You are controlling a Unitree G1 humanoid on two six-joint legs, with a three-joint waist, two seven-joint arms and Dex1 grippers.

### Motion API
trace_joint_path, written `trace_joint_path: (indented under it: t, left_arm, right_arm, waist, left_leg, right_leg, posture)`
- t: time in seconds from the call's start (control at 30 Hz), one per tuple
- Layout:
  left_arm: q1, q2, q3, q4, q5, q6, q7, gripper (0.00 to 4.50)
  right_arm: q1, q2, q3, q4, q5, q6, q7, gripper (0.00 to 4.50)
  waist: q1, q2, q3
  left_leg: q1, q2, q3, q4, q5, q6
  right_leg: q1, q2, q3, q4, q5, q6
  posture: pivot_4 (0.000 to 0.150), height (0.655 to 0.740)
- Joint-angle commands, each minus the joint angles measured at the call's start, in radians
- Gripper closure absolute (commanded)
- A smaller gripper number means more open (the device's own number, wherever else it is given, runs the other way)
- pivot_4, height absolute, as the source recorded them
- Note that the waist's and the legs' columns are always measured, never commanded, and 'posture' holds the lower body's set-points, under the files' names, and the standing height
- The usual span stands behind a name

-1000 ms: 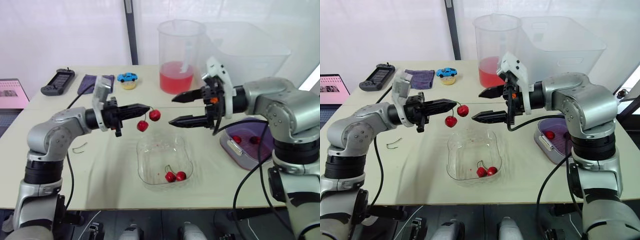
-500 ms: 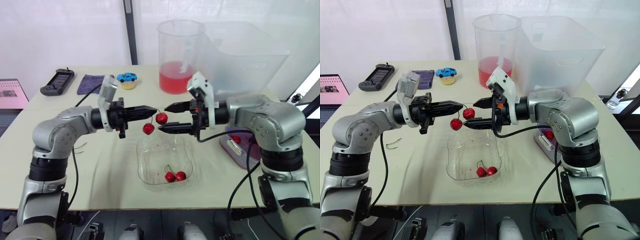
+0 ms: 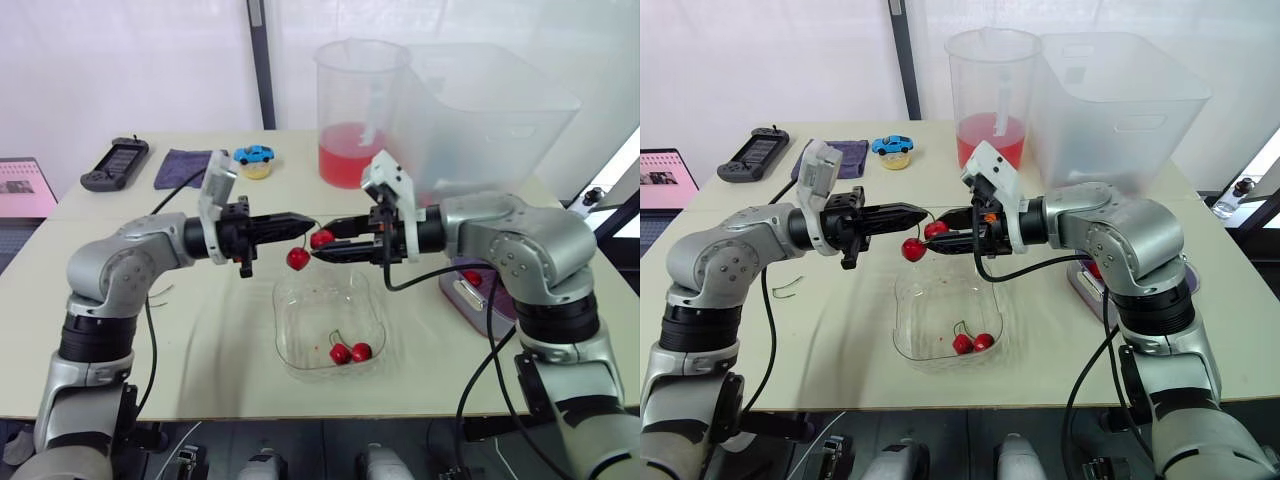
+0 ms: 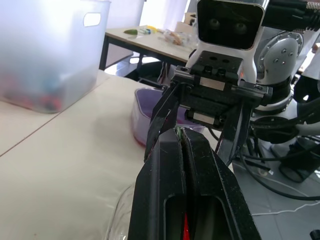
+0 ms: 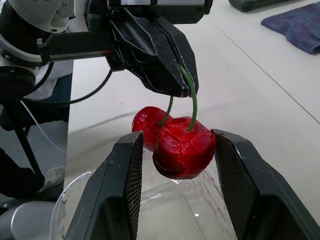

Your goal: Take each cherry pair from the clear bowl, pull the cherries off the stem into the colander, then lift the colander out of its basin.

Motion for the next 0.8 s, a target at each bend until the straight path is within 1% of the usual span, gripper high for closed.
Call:
trace_joint_path:
  t: [0.03,0.07,0.3,0.43,0.6,0.7,0.8]
  left_arm:
    - [-0.004,-0.002,0.014,-0.025,-0.002,-0.017,0.002,4.5]
    - [-0.004,-0.002,0.014,-0.026,-0.002,-0.018,0.002,4.5]
    - [0.0,0.001,0.014,-0.02,0.006,-0.028,-0.004,4.5]
    - [0.001,-0.003,0.015,-0.018,0.013,-0.034,-0.003,4.5]
    - [0.007,-0.01,0.013,-0.016,0.017,-0.046,-0.004,4.5]
    - [0.01,-0.016,0.01,-0.017,0.013,-0.048,-0.004,4.5]
    - [0.01,-0.02,0.009,-0.014,0.016,-0.051,-0.005,4.5]
  right_arm:
    - [-0.013,-0.008,-0.009,-0.006,0.013,-0.018,-0.007,3.06]
    - [-0.012,-0.013,-0.004,-0.007,0.011,-0.022,-0.004,3.51]
    - [0.002,-0.033,0.0,-0.01,0.017,-0.016,0.0,3.51]
    - [0.086,-0.123,0.054,-0.055,0.022,0.001,0.051,3.51]
    - [0.156,-0.224,0.104,-0.092,0.015,-0.005,0.096,3.51]
    - [0.156,-0.227,0.074,-0.089,0.025,-0.002,0.072,3.51]
    - [0.154,-0.259,0.021,-0.092,0.043,0.008,0.075,3.51]
  waist:
    - [0.0,0.0,0.0]
    - [0.0,0.0,0.0]
    - [0.0,0.0,0.0]
    - [0.005,0.0,0.0]
    - [0.001,0.0,0.0]
    - [-0.002,0.0,0.0]
    - [0.001,0.0,0.0]
  left_leg:
    - [0.0,0.0,0.0,0.0,0.0,0.0]
    - [0.0,0.0,0.0,0.0,0.0,0.0]
    - [0.0,0.0,0.0,0.0,0.0,0.0]
    - [0.0,0.0,0.0,0.0,0.0,0.001]
    - [0.0,0.0,0.0,0.0,-0.001,0.001]
    - [0.0,0.0,0.0,0.0,-0.001,0.001]
    - [0.0,0.0,0.0,0.0,-0.001,0.001]
  right_leg:
    - [0.0,0.0,0.0,0.0,0.0,0.0]
    - [0.0,0.0,0.0,0.0,0.0,0.0]
    - [0.0,0.0,0.0,0.0,0.0,0.0]
    - [0.001,0.0,0.0,-0.001,0.0,0.0]
    - [0.001,0.0,0.0,-0.001,0.0,0.0]
    - [0.001,0.0,0.0,-0.001,0.0,0.0]
    - [0.001,0.001,0.0,-0.001,0.0,0.0]
  posture:
    - [0.15,0.7337]
    - [0.15,0.7337]
    - [0.15,0.7337]
    - [0.15,0.7337]
    - [0.15,0.7337]
    - [0.15,0.7337]
    - [0.15,0.7337]
